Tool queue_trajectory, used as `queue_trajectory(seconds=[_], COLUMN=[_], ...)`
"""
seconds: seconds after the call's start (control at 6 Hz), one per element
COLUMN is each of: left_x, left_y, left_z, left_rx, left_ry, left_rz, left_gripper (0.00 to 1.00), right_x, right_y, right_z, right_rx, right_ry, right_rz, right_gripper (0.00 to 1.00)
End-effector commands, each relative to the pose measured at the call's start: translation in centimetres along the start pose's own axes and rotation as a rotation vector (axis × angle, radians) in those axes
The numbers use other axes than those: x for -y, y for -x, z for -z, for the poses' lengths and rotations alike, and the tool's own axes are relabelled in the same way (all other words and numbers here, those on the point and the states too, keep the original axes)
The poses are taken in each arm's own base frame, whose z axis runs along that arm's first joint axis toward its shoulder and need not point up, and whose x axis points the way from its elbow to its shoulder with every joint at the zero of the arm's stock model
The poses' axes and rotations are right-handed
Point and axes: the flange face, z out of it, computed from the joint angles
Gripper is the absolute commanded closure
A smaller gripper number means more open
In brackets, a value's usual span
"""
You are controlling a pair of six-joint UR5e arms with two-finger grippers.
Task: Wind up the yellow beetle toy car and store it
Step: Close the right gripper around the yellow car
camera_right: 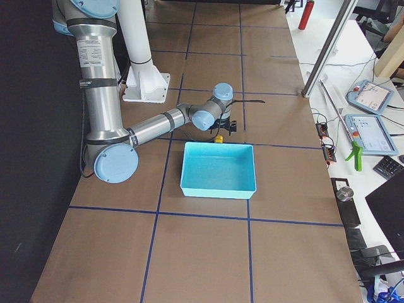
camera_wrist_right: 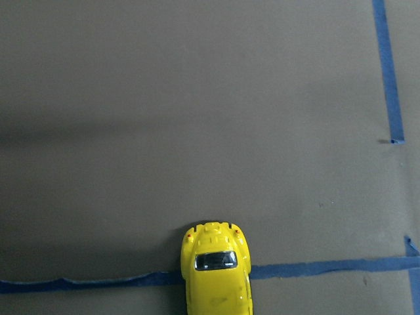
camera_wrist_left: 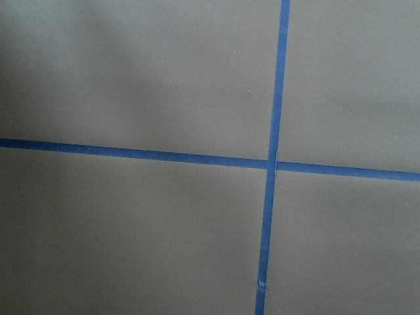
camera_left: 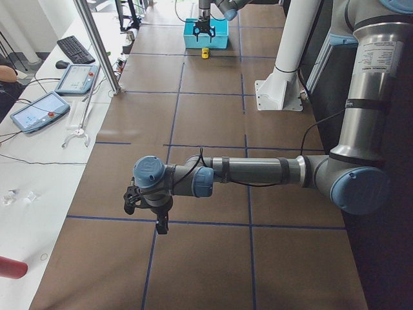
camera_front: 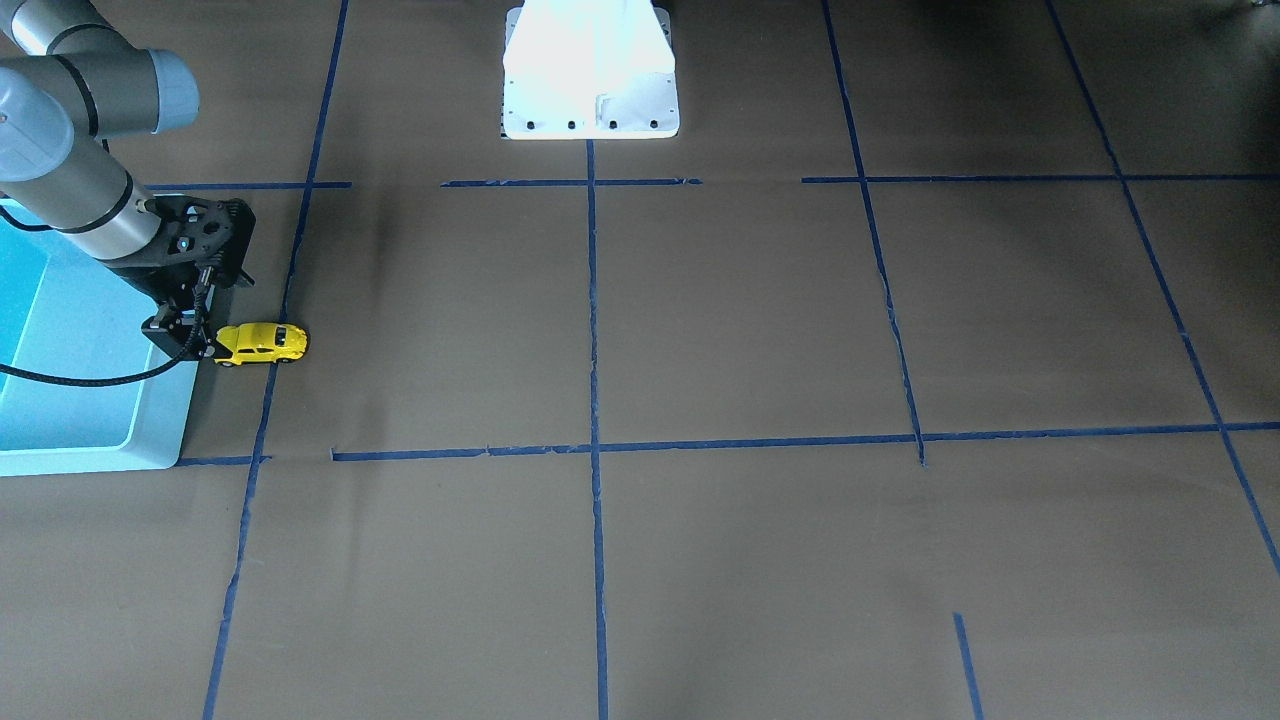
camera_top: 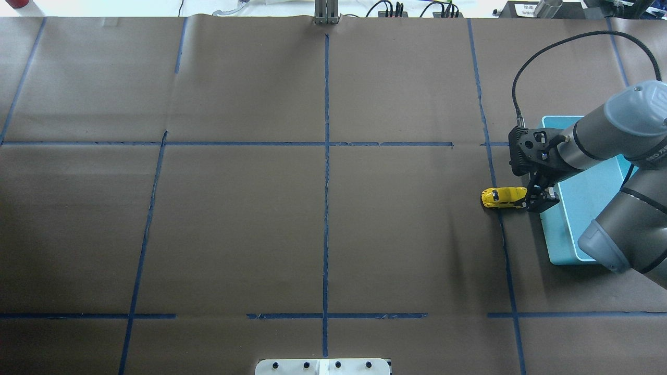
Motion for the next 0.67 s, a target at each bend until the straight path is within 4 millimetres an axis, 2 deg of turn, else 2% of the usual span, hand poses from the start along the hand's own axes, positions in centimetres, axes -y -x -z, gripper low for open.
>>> queue_trajectory(seconds=[0.0, 0.33, 0.5], left_x=[0.0, 0.0, 0.0], left_y=[0.0, 0.1, 0.1], left_z=[-0.1, -0.3, -0.3], left_rx=[0.001, 0.001, 0.001], left_ry=[0.003, 0.005, 0.006], left_rz=[0.000, 0.000, 0.001], left_gripper=[0.00, 0.00, 0.00], right_x=[0.1, -0.1, -0.3], right_y=[0.6, 1.1, 0.8], right_z=[-1.4, -3.5, -3.8], right_rx=[0.011, 0.010, -0.003], right_ry=[-0.005, 0.032, 0.044], right_rz=[0.025, 0.035, 0.050], right_gripper=[0.00, 0.00, 0.00])
